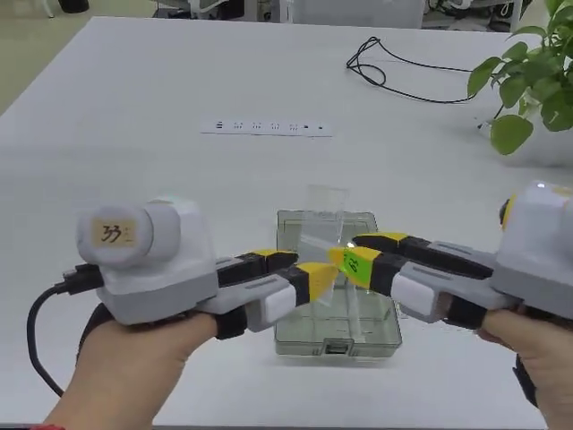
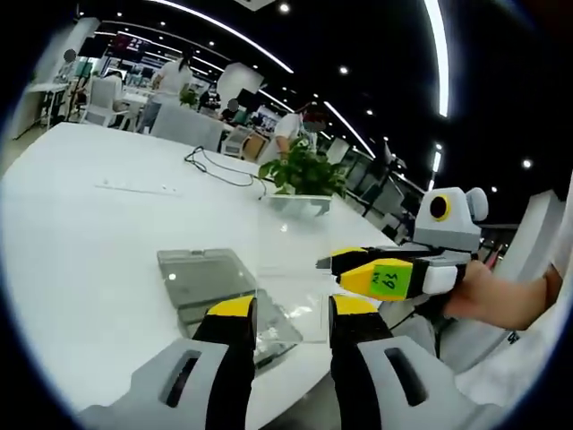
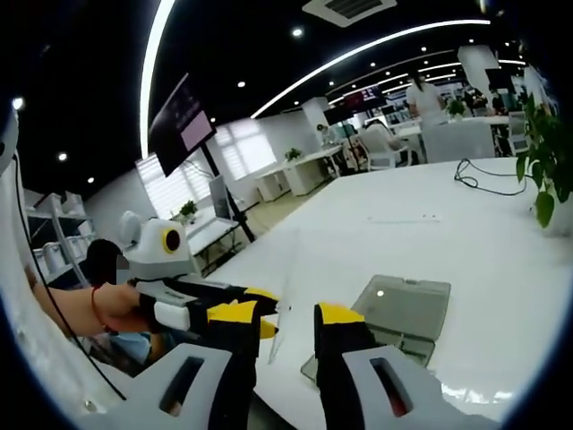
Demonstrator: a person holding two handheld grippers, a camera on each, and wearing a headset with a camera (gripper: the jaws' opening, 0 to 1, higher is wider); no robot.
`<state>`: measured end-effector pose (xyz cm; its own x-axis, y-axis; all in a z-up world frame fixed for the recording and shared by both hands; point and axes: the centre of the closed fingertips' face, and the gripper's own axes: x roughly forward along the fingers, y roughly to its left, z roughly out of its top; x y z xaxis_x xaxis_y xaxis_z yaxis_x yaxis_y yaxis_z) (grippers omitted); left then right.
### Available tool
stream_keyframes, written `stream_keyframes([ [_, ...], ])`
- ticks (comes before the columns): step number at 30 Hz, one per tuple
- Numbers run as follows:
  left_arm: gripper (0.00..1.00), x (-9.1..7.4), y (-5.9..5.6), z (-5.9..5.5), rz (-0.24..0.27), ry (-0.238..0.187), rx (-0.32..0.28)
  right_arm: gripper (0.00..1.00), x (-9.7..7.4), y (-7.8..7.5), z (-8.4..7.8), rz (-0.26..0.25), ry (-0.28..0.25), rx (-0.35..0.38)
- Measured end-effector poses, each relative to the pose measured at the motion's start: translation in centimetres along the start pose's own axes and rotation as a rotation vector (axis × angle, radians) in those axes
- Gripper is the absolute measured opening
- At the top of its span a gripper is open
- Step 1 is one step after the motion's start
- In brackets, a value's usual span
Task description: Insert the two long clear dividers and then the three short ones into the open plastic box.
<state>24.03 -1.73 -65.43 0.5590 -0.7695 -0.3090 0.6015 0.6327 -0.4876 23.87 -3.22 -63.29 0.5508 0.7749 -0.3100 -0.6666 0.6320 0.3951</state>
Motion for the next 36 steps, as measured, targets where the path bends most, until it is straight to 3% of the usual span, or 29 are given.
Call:
stream_keyframes([
  [5,0.30,0.1,0.0,0.0,0.006,0.011,0.034,0.08,0.3,0.1,-0.2,-0.003,0.011,0.066],
  [14,0.30,0.3,-0.2,0.2,0.010,-0.003,0.057,0.06,0.3,-0.1,0.2,-0.054,-0.008,0.104],
  [26,0.31,-0.1,0.0,-0.1,-0.006,0.001,0.092,0.06,0.7,-0.4,0.6,-0.059,0.010,0.117],
  [30,0.37,-0.6,0.6,-0.2,-0.011,0.008,0.115,0.06,0.7,-0.5,1.0,-0.065,0.011,0.116],
  [36,0.47,-1.3,1.6,-0.9,-0.026,0.038,0.196,0.06,0.7,-1.1,1.4,-0.094,0.024,0.111],
])
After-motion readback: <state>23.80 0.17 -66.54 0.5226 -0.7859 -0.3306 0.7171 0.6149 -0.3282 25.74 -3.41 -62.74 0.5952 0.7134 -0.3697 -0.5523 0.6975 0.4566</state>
